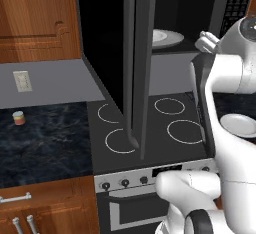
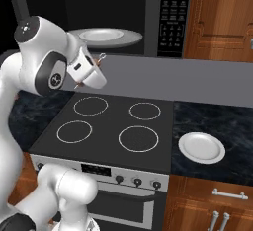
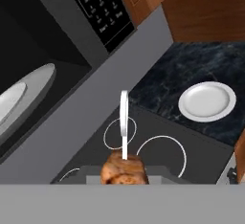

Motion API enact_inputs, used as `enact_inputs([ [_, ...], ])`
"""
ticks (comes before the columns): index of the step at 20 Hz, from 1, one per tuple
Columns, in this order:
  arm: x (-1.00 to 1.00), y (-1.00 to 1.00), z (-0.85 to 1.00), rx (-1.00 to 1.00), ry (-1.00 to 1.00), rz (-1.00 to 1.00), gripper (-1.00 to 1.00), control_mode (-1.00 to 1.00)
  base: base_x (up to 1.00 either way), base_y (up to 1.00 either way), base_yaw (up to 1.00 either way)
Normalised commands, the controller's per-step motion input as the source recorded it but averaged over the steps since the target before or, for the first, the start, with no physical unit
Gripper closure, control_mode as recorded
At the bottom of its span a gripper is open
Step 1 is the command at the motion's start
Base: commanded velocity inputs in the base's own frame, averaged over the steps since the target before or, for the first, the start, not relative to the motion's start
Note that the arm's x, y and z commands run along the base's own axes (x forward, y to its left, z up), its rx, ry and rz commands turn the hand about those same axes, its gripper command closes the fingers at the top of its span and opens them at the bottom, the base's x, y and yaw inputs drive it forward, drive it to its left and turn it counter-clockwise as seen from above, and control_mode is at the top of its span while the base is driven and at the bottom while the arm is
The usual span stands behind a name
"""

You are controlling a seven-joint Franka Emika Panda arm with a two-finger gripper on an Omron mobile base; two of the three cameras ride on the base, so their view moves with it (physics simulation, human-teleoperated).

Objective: Pick the kebab skewer from the counter and place it in the microwave. Then turn on the microwave.

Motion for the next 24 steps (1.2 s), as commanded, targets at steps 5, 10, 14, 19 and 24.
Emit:
enact_inputs([
  [5, 0.17, 0.58, 0.27, 0.01, 0.03, 0.08, 1.0, -1.0, 0.0, 0.0, 0.0],
  [10, 0.43, 0.43, 0.01, 0.04, 0.0, 0.02, 1.0, -1.0, 0.0, 0.0, 0.0],
  [14, 0.48, 0.23, 0.0, 0.1, 0.0, 0.0, 1.0, -1.0, 0.0, 0.0, 0.0],
  [19, 0.19, 0.06, 0.08, 0.12, -0.04, 0.0, 1.0, -1.0, 0.0, 0.0, 0.0],
  [24, 0.16, 0.17, 0.18, 0.11, -0.04, 0.0, 1.0, -1.0, 0.0, 0.0, 0.0],
])
